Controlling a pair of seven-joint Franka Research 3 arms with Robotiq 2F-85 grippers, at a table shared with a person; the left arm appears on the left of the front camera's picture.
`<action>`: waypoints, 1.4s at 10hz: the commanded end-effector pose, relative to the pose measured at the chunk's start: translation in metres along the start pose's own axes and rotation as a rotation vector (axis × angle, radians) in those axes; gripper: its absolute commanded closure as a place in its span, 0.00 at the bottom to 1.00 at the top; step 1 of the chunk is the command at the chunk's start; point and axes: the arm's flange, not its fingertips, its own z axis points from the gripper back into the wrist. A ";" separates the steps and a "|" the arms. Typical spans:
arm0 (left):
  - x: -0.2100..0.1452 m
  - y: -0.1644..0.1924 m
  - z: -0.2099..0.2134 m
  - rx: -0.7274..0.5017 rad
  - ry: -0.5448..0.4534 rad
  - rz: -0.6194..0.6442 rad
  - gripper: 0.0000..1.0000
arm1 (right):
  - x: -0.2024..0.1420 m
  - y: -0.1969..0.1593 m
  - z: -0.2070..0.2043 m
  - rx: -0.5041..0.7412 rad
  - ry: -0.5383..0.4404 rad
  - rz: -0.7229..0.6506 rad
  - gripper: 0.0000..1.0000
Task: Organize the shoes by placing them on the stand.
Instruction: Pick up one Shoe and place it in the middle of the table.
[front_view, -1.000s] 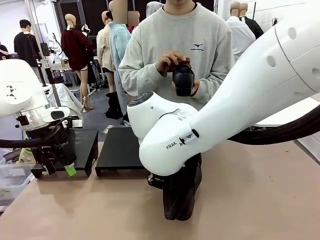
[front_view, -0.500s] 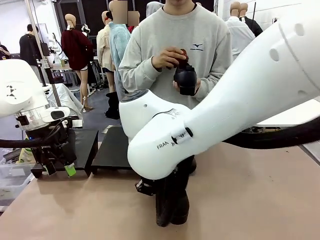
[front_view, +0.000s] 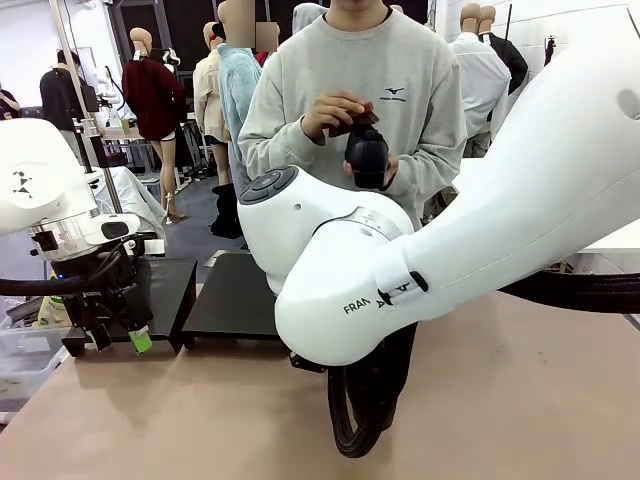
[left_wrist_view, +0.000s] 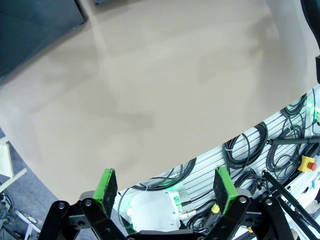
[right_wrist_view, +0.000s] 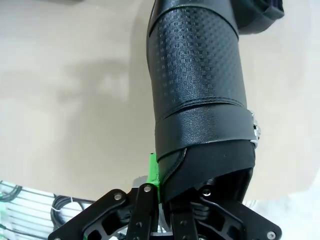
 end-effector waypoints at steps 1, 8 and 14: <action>-0.001 -0.001 0.001 -0.024 -0.001 0.004 0.00 | -0.001 0.003 -0.008 0.006 0.028 -0.054 1.00; -0.001 -0.001 0.001 -0.024 -0.001 0.004 0.00 | 0.003 0.008 -0.057 0.070 0.102 -0.135 1.00; -0.001 -0.001 0.001 -0.024 -0.001 0.004 0.00 | 0.005 -0.005 -0.037 0.083 0.042 -0.198 0.00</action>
